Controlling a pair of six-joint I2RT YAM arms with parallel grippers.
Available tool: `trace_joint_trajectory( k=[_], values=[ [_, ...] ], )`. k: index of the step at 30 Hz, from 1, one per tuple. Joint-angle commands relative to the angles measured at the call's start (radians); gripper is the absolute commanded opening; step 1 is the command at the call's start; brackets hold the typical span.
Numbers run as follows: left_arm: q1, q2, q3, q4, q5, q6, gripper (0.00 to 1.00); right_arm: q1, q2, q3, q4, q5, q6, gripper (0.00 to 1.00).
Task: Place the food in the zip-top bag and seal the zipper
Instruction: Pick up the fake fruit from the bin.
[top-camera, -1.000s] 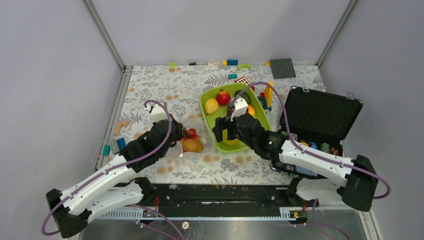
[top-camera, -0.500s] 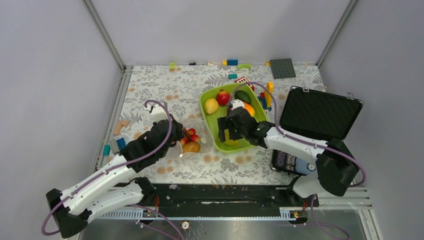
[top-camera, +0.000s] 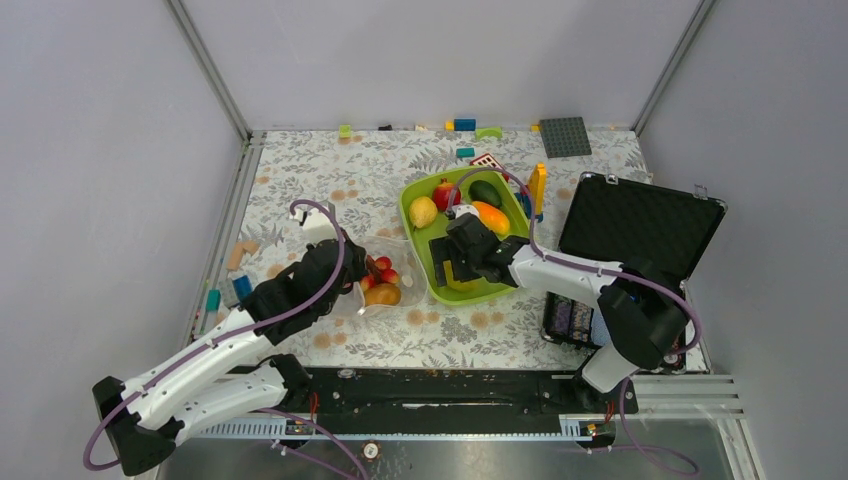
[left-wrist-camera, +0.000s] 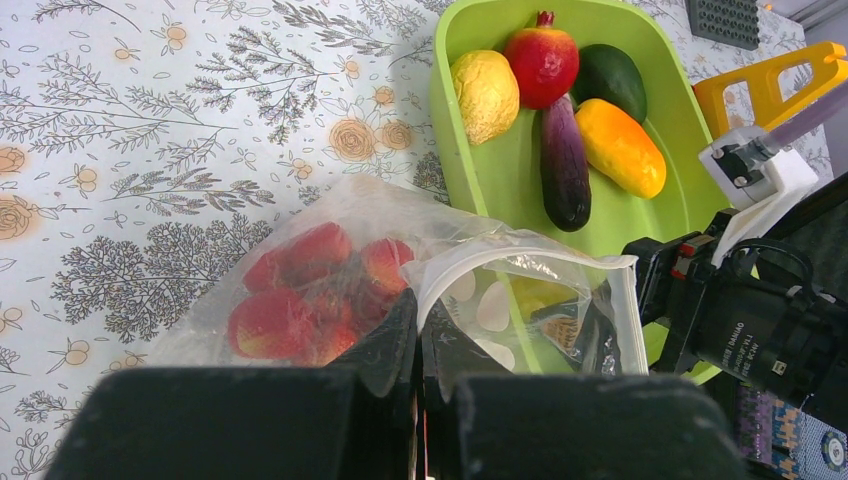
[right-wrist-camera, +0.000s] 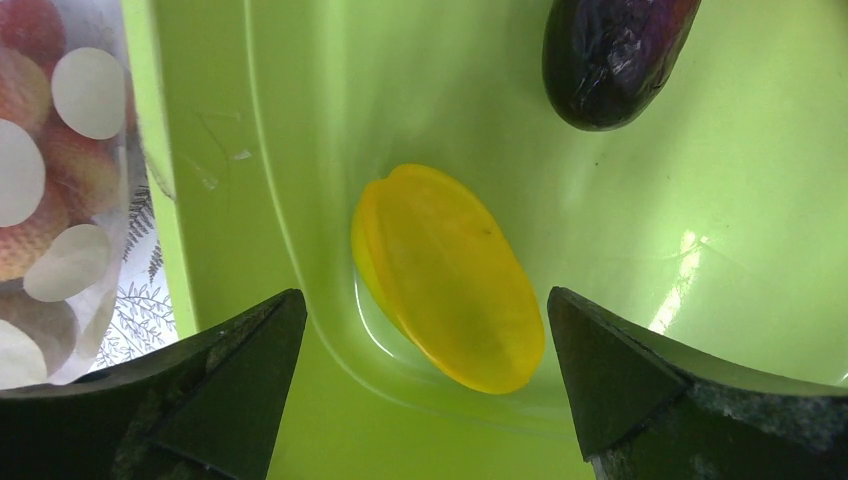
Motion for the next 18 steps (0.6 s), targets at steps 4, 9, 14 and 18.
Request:
trace_joint_trajectory(
  k=[4, 9, 14, 18],
  values=[
    [0.0, 0.006, 0.015, 0.052, -0.007, 0.01, 0.0, -0.008, 0.044, 0.058, -0.035, 0.019, -0.012, 0.98],
    [-0.001, 0.009, 0.015, 0.053, -0.007, 0.009, 0.0, -0.008, 0.08, 0.069, -0.054, 0.007, -0.022, 0.97],
    [-0.001, 0.01, 0.015, 0.054, -0.009, 0.009, 0.0, -0.008, 0.1, 0.073, -0.055, 0.024, -0.023, 0.97],
    [0.0, 0.01, 0.015, 0.052, -0.01, 0.007, 0.0, -0.008, 0.121, 0.078, -0.064, 0.039, -0.023, 0.94]
  ],
)
